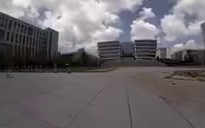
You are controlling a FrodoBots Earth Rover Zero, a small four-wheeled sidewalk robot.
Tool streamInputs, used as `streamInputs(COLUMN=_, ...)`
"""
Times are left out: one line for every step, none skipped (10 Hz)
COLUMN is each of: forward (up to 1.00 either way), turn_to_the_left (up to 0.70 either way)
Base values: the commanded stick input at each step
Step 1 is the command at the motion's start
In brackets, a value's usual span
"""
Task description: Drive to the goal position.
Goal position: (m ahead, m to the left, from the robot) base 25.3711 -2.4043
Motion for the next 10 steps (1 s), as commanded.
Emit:
streamInputs(forward=0.7, turn_to_the_left=0.04)
streamInputs(forward=0.7, turn_to_the_left=0.04)
streamInputs(forward=0.7, turn_to_the_left=0.0)
streamInputs(forward=0.7, turn_to_the_left=0.0)
streamInputs(forward=0.7, turn_to_the_left=0.0)
streamInputs(forward=0.7, turn_to_the_left=0.0)
streamInputs(forward=0.7, turn_to_the_left=0.0)
streamInputs(forward=0.7, turn_to_the_left=0.0)
streamInputs(forward=0.7, turn_to_the_left=0.01)
streamInputs(forward=0.7, turn_to_the_left=0.03)
